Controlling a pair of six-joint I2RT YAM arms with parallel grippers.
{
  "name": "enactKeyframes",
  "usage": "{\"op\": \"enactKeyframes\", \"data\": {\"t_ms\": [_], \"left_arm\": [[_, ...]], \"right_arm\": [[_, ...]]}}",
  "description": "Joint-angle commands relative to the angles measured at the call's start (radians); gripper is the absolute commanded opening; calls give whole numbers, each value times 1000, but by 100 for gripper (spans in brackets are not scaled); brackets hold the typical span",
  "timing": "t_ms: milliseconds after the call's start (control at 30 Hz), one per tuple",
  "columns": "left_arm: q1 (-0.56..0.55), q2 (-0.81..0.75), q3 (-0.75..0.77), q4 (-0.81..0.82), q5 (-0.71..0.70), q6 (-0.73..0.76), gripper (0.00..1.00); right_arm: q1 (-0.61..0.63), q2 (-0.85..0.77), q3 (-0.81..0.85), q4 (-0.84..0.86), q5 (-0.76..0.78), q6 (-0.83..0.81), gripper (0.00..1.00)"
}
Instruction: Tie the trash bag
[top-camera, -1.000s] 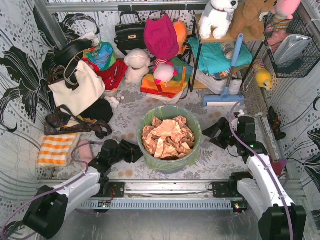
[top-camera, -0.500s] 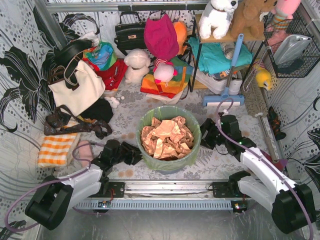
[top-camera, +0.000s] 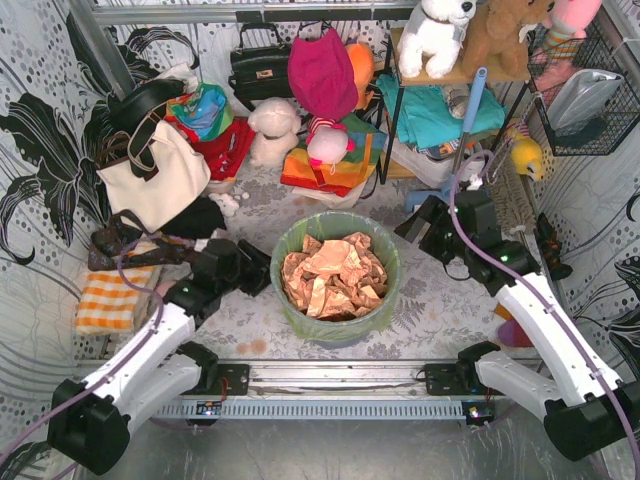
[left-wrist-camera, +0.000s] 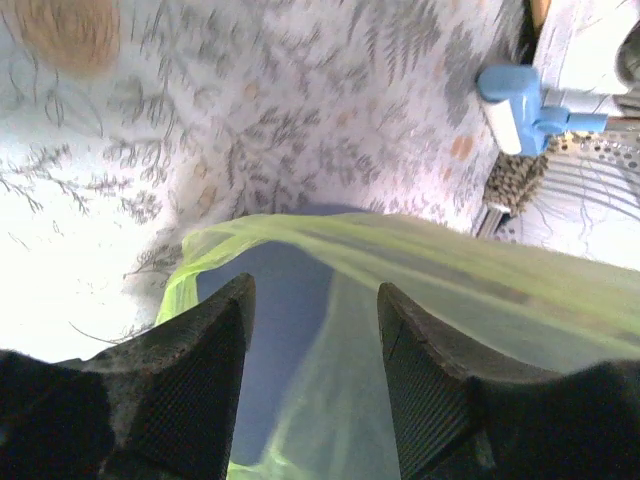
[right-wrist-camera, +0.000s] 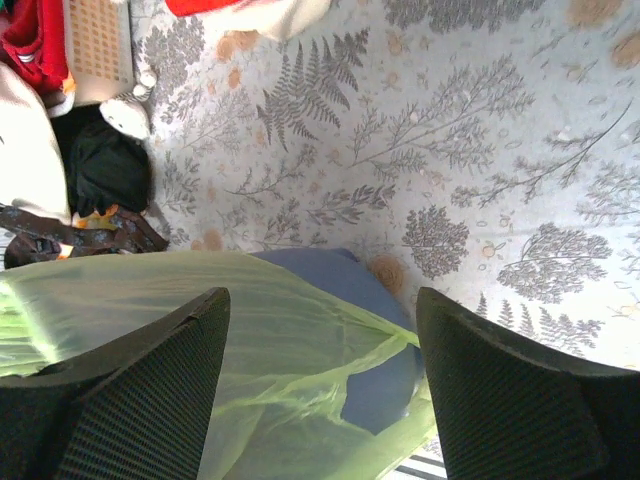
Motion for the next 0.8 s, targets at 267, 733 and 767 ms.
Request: {"op": "enactKeyframes", "data": {"t_ms": [267,733,767], "left_arm": [[8,27,529,-619,-347,360,64],[3,49,794,-701,4,629,64],[-2,57,793,-700,28,641,63]], "right_arm": [[6,109,432,-498,41,-168,64],[131,183,606,-611,-74,-207,55],[140,192,603,-612,-76,-212,55]]}}
